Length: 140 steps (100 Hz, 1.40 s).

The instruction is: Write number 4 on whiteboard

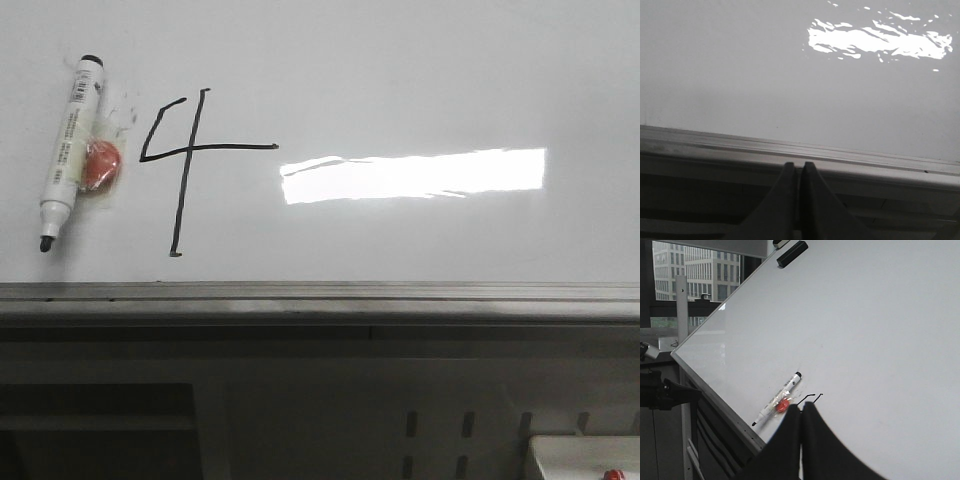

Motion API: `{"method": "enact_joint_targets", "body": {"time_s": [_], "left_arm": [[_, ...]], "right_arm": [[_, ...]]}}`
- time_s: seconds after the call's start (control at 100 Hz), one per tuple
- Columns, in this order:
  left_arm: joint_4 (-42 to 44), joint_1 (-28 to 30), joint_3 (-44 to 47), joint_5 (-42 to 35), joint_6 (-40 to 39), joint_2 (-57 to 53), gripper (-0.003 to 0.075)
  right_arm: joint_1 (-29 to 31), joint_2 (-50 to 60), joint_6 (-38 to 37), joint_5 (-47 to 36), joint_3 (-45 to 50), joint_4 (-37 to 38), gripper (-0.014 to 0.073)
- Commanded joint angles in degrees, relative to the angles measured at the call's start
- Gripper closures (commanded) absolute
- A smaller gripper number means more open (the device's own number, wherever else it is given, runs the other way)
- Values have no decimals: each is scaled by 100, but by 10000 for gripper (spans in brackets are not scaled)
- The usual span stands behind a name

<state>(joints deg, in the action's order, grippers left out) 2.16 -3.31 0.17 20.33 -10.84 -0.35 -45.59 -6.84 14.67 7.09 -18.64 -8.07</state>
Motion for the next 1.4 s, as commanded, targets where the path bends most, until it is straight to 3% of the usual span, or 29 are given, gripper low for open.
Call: {"method": "enact_joint_targets", "body": {"time_s": [0.0,0.65,0.77,0.95,1.14,1.3,1.39], "left_arm": [[-60,7,188,-149,-32,-145,741],[-60,7,188,-149,-32,-145,741],[-60,7,188,-149,-32,-145,741],[-60,7,188,-149,-32,-145,741],[-60,7,188,-149,-32,-145,741],[-60,7,188,-149,-32,-145,741],[-60,7,188,-149,-32,-145,741]], "right_arm": [[31,-61,46,-464,-147,41,658],[180,-82,46,-425,-137,272,658],[864,-85,-74,-347,-24,527,658],[2680,-85,-1467,-466,606,970,658],[4252,69,-1377,-464,1471,1024,658],[4738,697,-1357,-427,2081,1024,658],[4825,817,-1346,278,2057,1056,658]]}}
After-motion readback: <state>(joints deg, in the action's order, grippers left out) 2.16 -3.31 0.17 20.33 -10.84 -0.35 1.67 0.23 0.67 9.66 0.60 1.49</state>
